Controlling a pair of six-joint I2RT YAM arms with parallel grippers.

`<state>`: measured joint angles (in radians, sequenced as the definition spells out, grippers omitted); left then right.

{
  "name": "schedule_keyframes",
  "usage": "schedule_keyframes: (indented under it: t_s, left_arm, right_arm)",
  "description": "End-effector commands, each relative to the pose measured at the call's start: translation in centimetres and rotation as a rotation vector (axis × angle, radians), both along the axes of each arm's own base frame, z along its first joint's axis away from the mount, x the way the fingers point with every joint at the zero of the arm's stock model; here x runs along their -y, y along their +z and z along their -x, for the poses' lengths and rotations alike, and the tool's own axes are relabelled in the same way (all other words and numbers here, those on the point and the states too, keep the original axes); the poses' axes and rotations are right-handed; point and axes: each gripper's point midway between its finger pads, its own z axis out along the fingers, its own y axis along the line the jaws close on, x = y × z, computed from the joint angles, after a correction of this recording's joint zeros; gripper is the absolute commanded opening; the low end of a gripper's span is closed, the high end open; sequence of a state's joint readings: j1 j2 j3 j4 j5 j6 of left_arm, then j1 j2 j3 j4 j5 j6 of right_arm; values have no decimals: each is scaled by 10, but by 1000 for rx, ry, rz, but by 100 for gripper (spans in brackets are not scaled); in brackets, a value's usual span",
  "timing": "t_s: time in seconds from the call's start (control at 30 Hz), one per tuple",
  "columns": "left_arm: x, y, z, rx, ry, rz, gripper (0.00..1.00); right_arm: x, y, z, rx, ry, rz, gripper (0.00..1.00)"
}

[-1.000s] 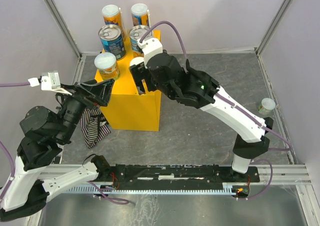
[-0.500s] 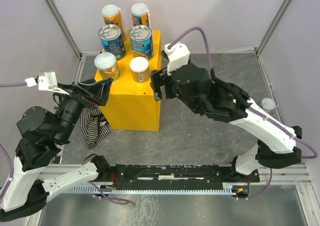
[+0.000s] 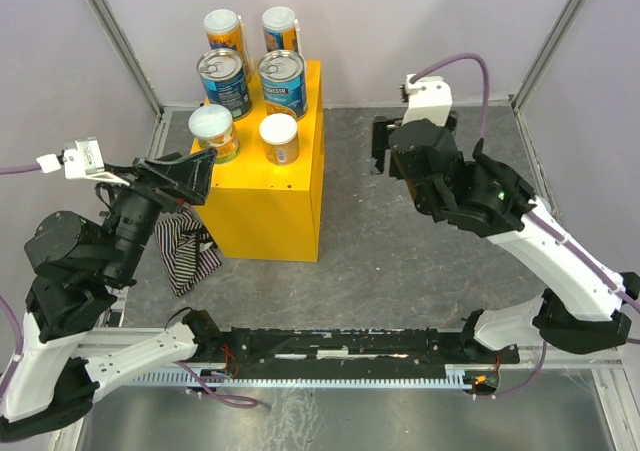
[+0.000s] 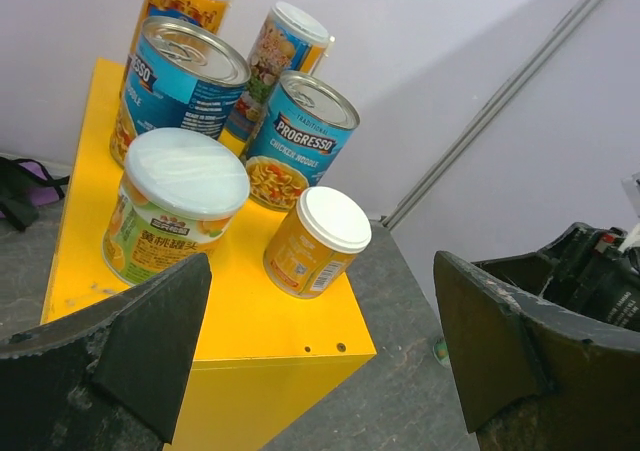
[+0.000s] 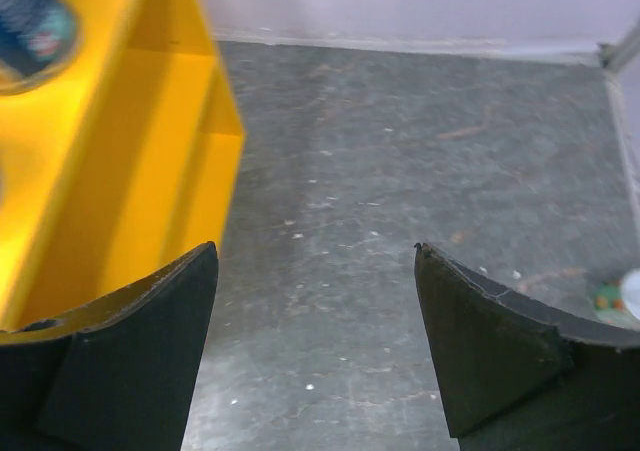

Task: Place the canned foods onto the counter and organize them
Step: Pick up the canned food from the center of the board.

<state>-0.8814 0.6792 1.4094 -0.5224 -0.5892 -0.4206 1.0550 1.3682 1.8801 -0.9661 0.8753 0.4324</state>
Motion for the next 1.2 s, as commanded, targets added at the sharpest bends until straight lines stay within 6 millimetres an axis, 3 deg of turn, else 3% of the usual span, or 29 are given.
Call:
schedule_keyframes:
  t_s: [0.0,0.23,0.5,0.8,1.17]
  left_arm:
    - [-12,14,0,25,50,14,98]
    - [-18,10,-1,8,79,-24,99]
    - [-18,14,-11,-9,124,-121,99]
    - [-15,15,-23,-18,166,-218,99]
    - [-6,6,-39,-35,200,-378,99]
  right_arm:
    - [48,-10,-10,-32,-138,-44,87]
    - [113,-39,-26,-96,-314,-60,88]
    - [168,-82,-47,-208,-448,-125,89]
    - [152,-56,-65,-157,-351,-150,88]
    - [164,-57,-79,-164,-379,-69,89]
